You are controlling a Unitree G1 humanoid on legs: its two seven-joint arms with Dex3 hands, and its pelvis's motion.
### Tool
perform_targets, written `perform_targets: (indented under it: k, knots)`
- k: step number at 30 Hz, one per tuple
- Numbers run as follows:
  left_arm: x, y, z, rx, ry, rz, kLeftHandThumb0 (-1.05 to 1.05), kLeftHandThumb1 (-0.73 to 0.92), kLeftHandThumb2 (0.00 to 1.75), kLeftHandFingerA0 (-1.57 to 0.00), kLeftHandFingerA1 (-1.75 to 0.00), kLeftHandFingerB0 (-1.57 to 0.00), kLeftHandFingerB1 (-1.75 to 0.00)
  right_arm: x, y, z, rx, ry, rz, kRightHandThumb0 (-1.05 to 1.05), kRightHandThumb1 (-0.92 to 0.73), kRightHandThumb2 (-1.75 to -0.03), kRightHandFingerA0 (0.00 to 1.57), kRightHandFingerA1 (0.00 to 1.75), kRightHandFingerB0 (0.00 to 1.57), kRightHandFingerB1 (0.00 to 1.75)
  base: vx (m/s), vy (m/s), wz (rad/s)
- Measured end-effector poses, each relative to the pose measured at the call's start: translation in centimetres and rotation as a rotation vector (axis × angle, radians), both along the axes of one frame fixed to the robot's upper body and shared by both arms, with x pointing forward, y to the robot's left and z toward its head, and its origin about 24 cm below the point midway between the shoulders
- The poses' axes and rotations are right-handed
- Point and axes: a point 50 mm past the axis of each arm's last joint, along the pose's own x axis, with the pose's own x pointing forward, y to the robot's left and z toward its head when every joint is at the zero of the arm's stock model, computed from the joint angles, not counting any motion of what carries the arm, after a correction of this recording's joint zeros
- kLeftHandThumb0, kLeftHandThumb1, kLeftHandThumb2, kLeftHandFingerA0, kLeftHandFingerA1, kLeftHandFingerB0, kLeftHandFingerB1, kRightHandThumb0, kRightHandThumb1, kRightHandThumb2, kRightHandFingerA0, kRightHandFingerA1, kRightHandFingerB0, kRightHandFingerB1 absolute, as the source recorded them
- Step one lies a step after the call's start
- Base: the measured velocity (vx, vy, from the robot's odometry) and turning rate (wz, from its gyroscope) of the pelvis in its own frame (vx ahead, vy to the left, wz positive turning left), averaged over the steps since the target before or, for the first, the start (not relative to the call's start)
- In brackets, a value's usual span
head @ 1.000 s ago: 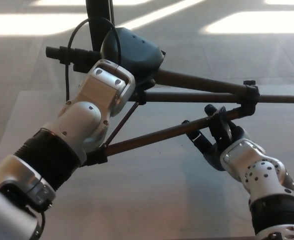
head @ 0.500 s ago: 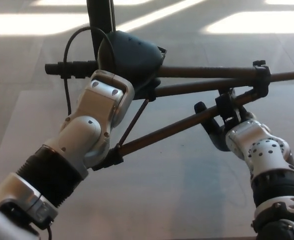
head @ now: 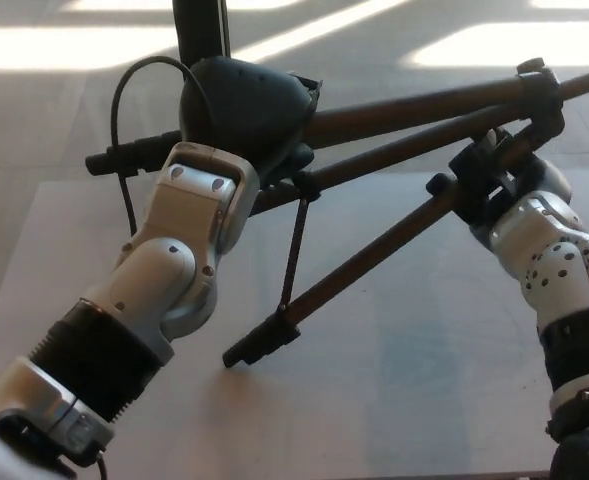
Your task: Use both hands of the robot to pick up the tripod lying in the middle of the desk and make it stand upright on the desk
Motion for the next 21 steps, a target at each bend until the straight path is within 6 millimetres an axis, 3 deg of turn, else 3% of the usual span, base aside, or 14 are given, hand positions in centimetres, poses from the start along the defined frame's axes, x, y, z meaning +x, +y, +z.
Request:
perform_targets:
  k: [2, 4, 7, 8, 10, 11, 12, 13, 16, 17, 18, 19, 20, 21]
  knots:
    - [0.0, 0.1, 0.1, -0.012, 0.003, 0.0, -0.27, 0.66, 0.72, -0.83, -1.68, -0.81, -1.08, 0.1, -0.2, 0.6, -0.07, -0.019, 0.009, -0.21, -0.38, -1.33, 1.0, 1.75, 0.85, 1.57, 0.0, 0.0, 0.0]
    - [0.0, 0.2, 0.3, -0.024, 0.004, 0.0, -0.31, 0.7, 0.7, -0.81, -1.55, -0.78, -0.82, 0.1, -0.3, 1.3, -0.129, -0.039, 0.022, -0.27, -0.56, -1.09, 0.97, 1.75, 0.8, 1.53, 0.0, 0.0, 0.0]
    - [0.0, 0.3, 0.6, -0.043, 0.006, 0.001, -0.29, 0.69, 0.7, -0.82, -1.56, -0.82, -0.87, 0.3, -0.6, 2.5, -0.207, -0.069, 0.044, -0.27, -0.5, -1.07, 0.97, 1.75, 0.78, 1.51, 0.0, 0.0, 0.0]
    - [0.0, 0.4, 0.7, -0.052, 0.005, 0.003, -0.25, 0.66, 0.71, -0.9, -1.63, -0.86, -1.12, 0.3, -0.6, 2.8, -0.234, -0.079, 0.053, -0.72, -0.78, -0.63, 1.02, 1.59, 0.84, 1.21, 0.0, 0.0, 0.0]
    - [0.0, 0.5, 0.9, -0.064, 0.003, 0.005, -0.26, 0.68, 0.72, -0.88, -1.61, -0.86, -1.13, 0.4, -0.8, 3.3, -0.265, -0.099, 0.069, -0.65, -0.77, -0.68, 1.0, 1.57, 0.89, 1.18, 0.0, 0.0, 0.0]
    - [0.0, 0.5, 0.9, -0.07, 0.003, 0.006, -0.29, 0.69, 0.74, -0.86, -1.56, -0.84, -0.98, 0.4, -0.8, 3.5, -0.278, -0.108, 0.074, -0.37, -0.51, -1.1, 0.93, 1.65, 0.83, 1.36, 0.0, 0.0, 0.0]
    - [0.0, 0.5, 0.9, -0.077, 0.004, 0.006, -0.29, 0.69, 0.74, -0.86, -1.56, -0.84, -0.98, 0.5, -0.9, 3.8, -0.293, -0.117, 0.08, -0.37, -0.51, -1.1, 0.93, 1.65, 0.83, 1.36, 0.0, 0.0, 0.0]
    - [0.1, 0.6, 1.0, -0.082, 0.005, 0.007, -0.29, 0.73, 0.7, -0.85, -1.34, -0.8, -0.79, 0.5, -0.8, 4.0, -0.305, -0.121, 0.084, -0.65, -0.8, -0.69, 0.83, 1.72, 0.83, 1.26, 0.0, 0.0, 0.0]
    - [0.1, 0.7, 1.0, -0.099, 0.008, 0.011, -0.29, 0.73, 0.7, -0.85, -1.34, -0.8, -0.79, 0.6, -0.9, 4.9, -0.348, -0.141, 0.095, -0.65, -0.8, -0.69, 0.83, 1.72, 0.83, 1.26, 0.0, 0.0, 0.0]
    - [0.1, 0.8, 1.0, -0.106, 0.009, 0.011, -0.3, 0.72, 0.69, -0.83, -1.53, -0.79, -0.83, 0.7, -1.0, 5.3, -0.364, -0.15, 0.101, -0.52, -0.65, -0.85, 0.89, 1.69, 0.85, 1.34, 0.0, 0.0, 0.0]
    - [0.1, 0.8, 1.1, -0.112, 0.009, 0.01, -0.3, 0.68, 0.69, -0.84, -1.63, -0.77, -1.04, 0.8, -1.0, 5.6, -0.378, -0.156, 0.105, -0.48, -0.53, -1.08, 1.16, 1.3, 0.95, 1.1, 0.0, 0.0, 0.0]
    - [0.1, 0.8, 1.1, -0.117, 0.01, 0.01, -0.32, 0.65, 0.69, -0.87, -1.6, -0.82, -1.09, 0.8, -1.1, 5.9, -0.392, -0.16, 0.106, -0.38, -0.53, -1.03, 0.89, 1.68, 0.85, 1.4, 0.0, 0.0, 0.0]
    - [0.1, 0.8, 1.1, -0.121, 0.01, 0.01, -0.31, 0.63, 0.64, -0.87, -1.74, -0.73, -1.41, 0.9, -1.1, 6.0, -0.4, -0.162, 0.108, -0.31, -0.56, -1.01, 0.87, 1.65, 0.85, 1.27, 0.0, 0.0, 0.0]
    - [0.1, 0.8, 1.1, -0.127, 0.012, 0.012, -0.31, 0.63, 0.64, -0.87, -1.74, -0.73, -1.41, 0.9, -1.0, 6.4, -0.42, -0.165, 0.11, -0.31, -0.56, -1.01, 0.87, 1.65, 0.85, 1.27, 0.0, 0.0, 0.0]
